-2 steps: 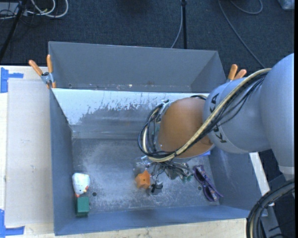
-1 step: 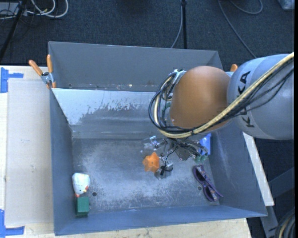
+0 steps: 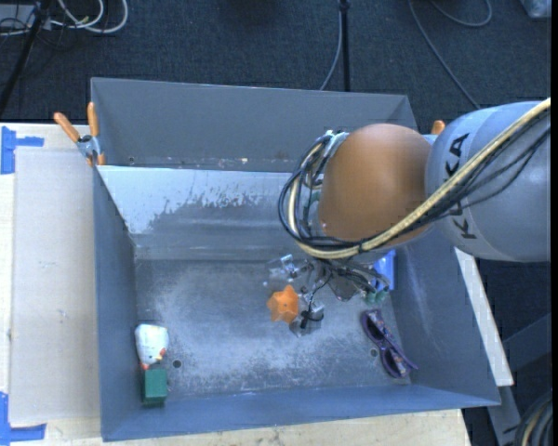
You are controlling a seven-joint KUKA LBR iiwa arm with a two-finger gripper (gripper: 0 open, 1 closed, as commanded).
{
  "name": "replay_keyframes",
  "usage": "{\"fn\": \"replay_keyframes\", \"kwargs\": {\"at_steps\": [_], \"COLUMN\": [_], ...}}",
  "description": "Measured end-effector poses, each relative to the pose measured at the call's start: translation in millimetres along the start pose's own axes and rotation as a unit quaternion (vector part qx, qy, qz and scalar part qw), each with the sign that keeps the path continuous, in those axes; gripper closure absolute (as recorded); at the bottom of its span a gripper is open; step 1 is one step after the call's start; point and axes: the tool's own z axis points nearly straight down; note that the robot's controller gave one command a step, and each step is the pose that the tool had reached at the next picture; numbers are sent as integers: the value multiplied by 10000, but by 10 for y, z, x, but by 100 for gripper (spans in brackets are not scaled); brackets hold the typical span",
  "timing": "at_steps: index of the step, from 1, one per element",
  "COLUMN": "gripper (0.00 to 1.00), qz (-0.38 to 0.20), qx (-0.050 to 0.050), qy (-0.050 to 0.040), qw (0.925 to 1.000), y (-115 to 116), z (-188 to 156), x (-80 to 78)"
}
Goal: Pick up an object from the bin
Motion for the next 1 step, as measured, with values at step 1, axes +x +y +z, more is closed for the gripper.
{"fn": "replay_keyframes", "kwargs": {"at_steps": [1], "gripper": [100], "qz": [-199], "qx": [-3], "qy": [-4], "qw": [9998], "y": [42], "z": [-775], "x": [76]}}
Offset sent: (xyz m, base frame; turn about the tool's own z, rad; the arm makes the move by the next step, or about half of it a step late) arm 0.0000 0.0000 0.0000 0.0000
